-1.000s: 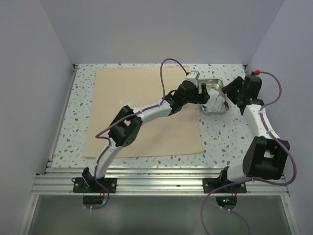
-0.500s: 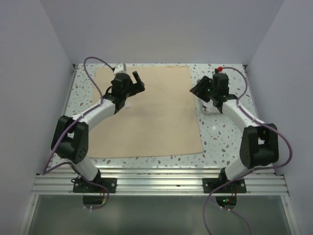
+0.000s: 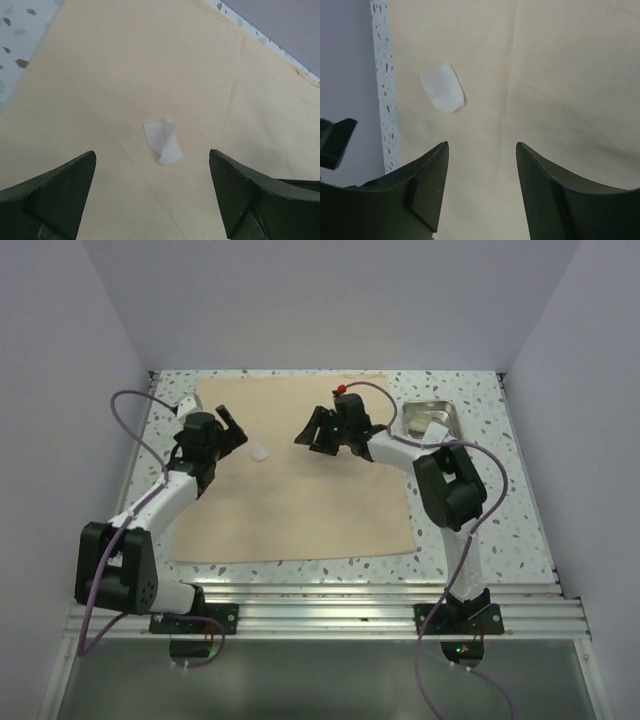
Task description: Prepare the surgical pack
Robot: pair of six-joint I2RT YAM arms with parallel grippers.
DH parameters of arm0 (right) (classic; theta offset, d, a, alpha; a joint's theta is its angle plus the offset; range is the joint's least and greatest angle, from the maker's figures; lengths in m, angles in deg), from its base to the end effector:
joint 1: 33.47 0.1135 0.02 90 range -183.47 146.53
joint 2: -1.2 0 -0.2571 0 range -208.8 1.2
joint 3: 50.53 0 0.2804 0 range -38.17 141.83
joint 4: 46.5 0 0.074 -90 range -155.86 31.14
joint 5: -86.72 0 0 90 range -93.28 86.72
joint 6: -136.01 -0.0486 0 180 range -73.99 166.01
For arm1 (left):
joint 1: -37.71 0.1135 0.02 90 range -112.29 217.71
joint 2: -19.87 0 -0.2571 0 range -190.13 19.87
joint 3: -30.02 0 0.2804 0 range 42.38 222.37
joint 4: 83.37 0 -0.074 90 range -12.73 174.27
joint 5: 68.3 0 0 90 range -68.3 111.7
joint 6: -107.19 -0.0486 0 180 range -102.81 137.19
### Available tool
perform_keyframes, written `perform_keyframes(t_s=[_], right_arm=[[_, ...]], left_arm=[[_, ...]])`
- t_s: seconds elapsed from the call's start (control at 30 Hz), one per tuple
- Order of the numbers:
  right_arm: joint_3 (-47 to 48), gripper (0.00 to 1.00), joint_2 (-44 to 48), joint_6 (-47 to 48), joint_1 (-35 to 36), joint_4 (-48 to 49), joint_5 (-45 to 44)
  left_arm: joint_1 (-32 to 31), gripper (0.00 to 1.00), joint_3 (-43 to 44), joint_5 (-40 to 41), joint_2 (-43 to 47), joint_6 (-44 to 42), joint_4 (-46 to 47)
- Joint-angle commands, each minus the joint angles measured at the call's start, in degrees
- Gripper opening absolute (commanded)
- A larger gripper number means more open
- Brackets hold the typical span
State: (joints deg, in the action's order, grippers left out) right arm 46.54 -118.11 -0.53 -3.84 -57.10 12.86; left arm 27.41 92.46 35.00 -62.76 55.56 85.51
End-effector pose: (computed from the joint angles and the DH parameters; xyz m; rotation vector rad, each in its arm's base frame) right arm 0.4338 0.2623 0.1661 0.1633 2.3128 1.0348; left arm 0.3501 -0.0523 0.2087 -0.6451 2.0112 -0.2644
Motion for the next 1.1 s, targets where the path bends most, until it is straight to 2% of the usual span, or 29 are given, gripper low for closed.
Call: perform_keyframes(t_s=[0.0, 0.07, 0.23, 0.4, 0.53, 0.8, 1.07], right_arm=[[4.8, 0.59, -6.3, -9.7, 2.7, 6.6, 1.7], [6.1, 0.57, -9.3, -15.0, 4.6, 9.7, 1.8], [9.4, 0.57, -15.6, -20.1, 7.9, 12.4, -1.8], [15.3, 0.57, -19.5, -23.2, 10.4, 9.4, -5.1], [14.8, 0.56, -19.2, -23.9, 11.2, 8.0, -7.5], [17.9, 0.56, -21.4, -24.5, 11.8, 4.9, -9.3], [20.1, 0.54, -23.7, -26.4, 11.9, 3.0, -11.7]], left_arm=[[3.7, 0.98, -3.4, 4.4, 6.0, 1.1, 1.8], [4.4, 0.98, -6.7, 5.5, 9.7, 1.9, 1.7], [6.3, 0.96, -12.3, 8.0, 16.0, 2.5, 3.2], [7.8, 0.96, -12.0, 7.5, 17.8, 2.8, 1.0], [7.8, 0.96, -14.7, 8.2, 20.4, 3.6, 2.7], [7.8, 0.95, -16.5, 8.6, 18.5, 4.4, 4.7], [7.8, 0.95, -18.0, 10.6, 20.7, 4.2, 5.1]])
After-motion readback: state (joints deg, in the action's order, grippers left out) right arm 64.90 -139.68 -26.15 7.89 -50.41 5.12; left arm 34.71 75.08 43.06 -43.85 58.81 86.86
